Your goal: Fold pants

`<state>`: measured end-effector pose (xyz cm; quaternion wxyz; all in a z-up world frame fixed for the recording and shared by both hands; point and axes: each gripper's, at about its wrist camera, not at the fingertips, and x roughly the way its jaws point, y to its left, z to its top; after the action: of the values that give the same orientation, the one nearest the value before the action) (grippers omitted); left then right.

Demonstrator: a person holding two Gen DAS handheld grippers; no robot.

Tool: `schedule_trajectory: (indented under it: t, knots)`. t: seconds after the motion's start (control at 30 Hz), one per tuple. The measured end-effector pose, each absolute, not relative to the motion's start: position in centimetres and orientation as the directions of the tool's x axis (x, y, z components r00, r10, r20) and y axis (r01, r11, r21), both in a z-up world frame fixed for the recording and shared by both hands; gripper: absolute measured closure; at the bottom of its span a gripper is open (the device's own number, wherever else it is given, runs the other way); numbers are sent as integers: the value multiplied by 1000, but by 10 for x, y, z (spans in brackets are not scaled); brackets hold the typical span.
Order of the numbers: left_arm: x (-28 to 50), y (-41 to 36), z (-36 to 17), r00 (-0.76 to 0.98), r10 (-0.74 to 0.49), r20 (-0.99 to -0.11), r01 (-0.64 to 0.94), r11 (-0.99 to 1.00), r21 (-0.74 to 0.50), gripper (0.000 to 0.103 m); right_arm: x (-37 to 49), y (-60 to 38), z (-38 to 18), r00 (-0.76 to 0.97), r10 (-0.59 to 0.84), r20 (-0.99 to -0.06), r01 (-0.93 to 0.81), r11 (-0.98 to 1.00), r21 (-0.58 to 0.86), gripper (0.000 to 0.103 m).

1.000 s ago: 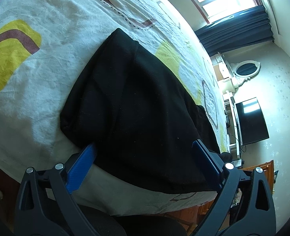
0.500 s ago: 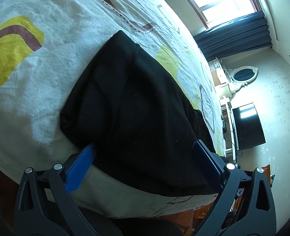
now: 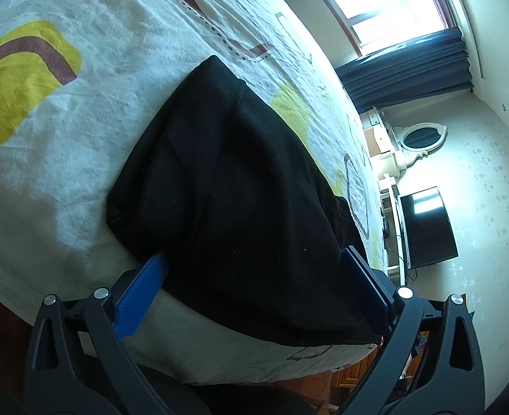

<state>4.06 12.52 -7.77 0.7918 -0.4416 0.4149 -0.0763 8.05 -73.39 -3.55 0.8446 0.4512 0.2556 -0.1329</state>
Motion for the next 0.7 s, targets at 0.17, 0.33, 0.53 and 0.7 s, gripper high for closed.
schedule_trajectory:
  t: [0.17, 0.33, 0.53, 0.7]
  knots:
    - [42, 125, -77, 644, -487, -590, -247, 598, -763, 4, 138, -725, -76, 848, 187, -495, 408, 366, 837, 48]
    - [43, 126, -78, 643, -496, -583, -244, 589, -770, 4, 167, -723, -98, 824, 158, -543, 472, 339, 814, 49]
    - [42, 128, -79, 645, -500, -578, -243, 584, -775, 4, 188, -731, -105, 797, 144, -586, 521, 326, 789, 77]
    - [40, 128, -80, 651, -502, -569, -239, 576, -782, 3, 176, -732, -106, 786, 109, -609, 558, 300, 774, 80]
